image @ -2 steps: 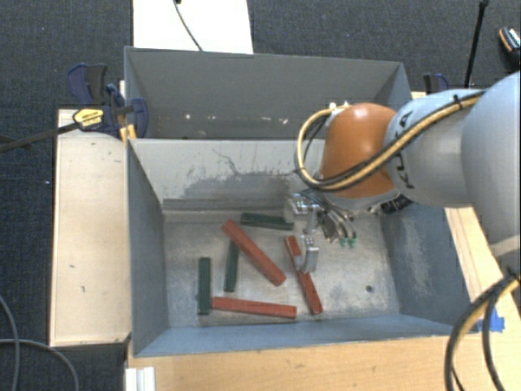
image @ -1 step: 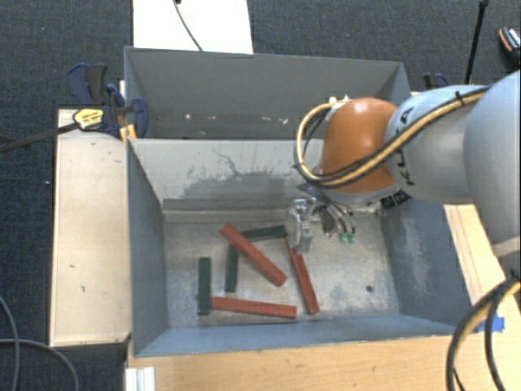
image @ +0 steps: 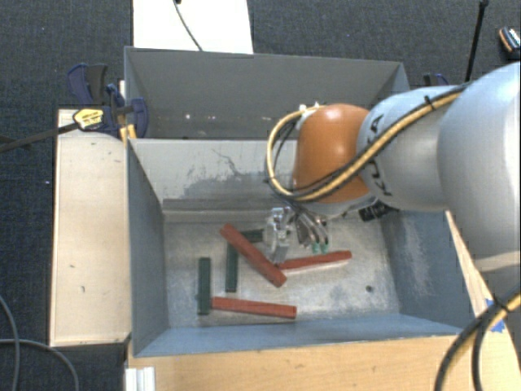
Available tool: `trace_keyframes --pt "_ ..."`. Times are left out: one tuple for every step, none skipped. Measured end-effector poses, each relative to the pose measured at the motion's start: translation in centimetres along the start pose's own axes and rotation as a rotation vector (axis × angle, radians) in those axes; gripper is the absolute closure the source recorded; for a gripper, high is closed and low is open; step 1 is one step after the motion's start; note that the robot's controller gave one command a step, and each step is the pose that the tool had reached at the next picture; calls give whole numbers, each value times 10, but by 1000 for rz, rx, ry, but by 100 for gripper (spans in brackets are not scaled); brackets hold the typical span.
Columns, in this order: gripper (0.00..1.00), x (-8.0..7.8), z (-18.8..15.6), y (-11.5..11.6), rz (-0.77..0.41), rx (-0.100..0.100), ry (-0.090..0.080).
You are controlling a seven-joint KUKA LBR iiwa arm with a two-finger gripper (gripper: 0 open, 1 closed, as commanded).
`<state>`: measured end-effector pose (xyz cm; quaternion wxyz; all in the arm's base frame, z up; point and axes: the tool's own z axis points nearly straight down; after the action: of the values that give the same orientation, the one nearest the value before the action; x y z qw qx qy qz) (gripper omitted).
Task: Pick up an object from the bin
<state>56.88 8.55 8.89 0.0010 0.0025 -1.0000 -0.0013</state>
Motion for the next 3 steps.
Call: trace_keyframes --pt "0 -1 1 -3 5 2 0" --pt "0 -16 19 -3 -18 2 -7" --pt "100 -16 18 -3 -16 1 -7"
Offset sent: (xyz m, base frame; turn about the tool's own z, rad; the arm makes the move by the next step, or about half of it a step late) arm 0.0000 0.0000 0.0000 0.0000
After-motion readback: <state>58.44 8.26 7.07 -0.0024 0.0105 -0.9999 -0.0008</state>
